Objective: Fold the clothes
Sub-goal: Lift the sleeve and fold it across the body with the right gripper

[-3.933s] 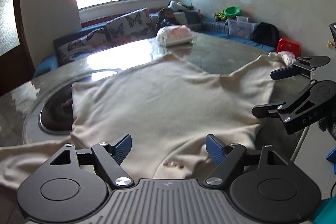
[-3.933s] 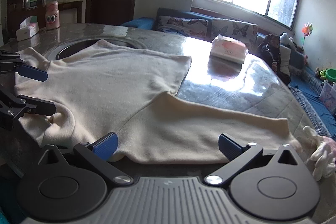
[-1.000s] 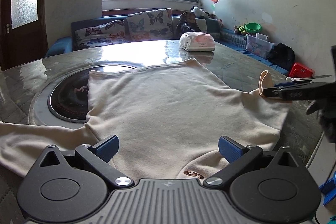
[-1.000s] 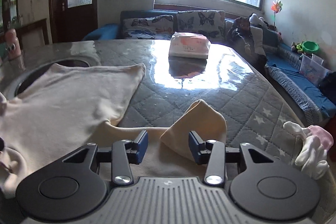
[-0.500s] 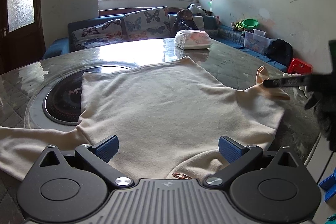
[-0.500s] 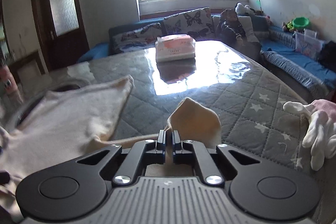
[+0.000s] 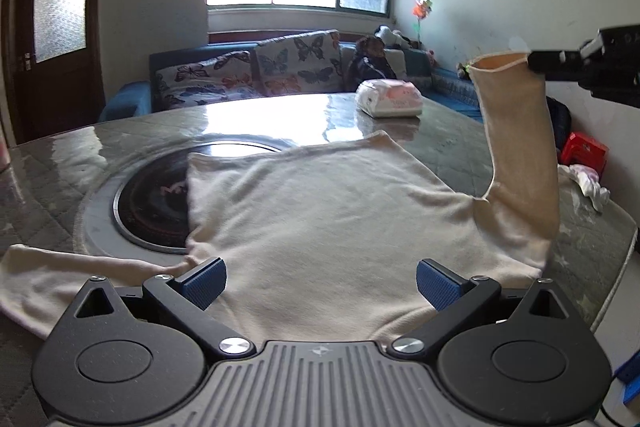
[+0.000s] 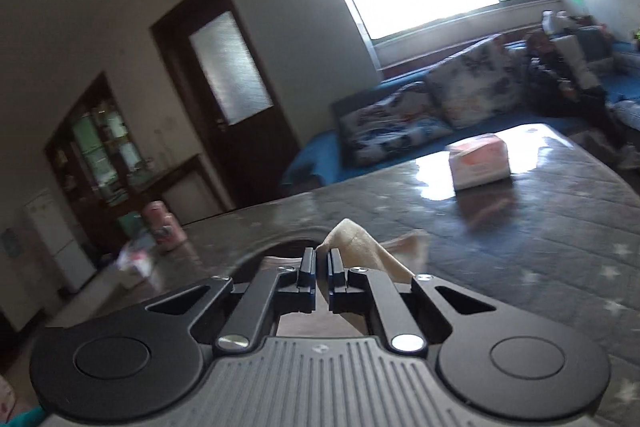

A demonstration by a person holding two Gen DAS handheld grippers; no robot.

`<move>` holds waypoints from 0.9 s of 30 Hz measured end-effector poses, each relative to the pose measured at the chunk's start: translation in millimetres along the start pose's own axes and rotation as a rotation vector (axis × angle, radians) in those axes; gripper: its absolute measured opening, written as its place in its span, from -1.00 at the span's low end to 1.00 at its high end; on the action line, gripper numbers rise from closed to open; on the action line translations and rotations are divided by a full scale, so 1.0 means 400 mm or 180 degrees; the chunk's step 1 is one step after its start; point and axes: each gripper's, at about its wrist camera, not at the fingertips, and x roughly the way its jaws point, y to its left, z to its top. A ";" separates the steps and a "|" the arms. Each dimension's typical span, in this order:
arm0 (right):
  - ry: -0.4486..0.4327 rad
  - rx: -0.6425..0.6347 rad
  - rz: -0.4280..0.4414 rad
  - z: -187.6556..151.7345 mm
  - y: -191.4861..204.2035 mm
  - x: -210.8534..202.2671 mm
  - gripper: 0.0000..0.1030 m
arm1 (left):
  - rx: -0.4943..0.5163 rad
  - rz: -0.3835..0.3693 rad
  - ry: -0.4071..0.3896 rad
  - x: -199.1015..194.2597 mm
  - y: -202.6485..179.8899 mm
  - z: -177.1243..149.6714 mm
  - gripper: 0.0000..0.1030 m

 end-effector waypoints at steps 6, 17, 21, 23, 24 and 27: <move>0.0190 -0.0157 0.0519 0.004 0.107 0.089 -0.91 | -0.0109 0.0126 -0.0035 -0.024 0.043 -0.010 1.00; 0.0874 -0.0260 0.0924 -0.094 0.180 0.232 -0.78 | -0.0206 0.0247 -0.0006 -0.041 0.084 -0.027 1.00; 0.0829 -0.0376 0.0828 -0.094 0.168 0.201 -0.61 | -0.0209 0.0254 -0.0003 -0.040 0.085 -0.021 1.00; 0.0827 -0.0478 0.0650 -0.098 0.152 0.182 -0.49 | -0.0198 0.0229 -0.0016 -0.038 0.078 -0.017 1.00; 0.0833 -0.0539 0.0543 -0.101 0.142 0.175 -0.46 | -0.0189 0.0207 -0.0027 -0.037 0.073 -0.015 1.00; 0.0921 -0.0625 0.0271 -0.118 0.100 0.160 -0.46 | -0.0161 0.0138 -0.0057 -0.034 0.057 -0.008 0.94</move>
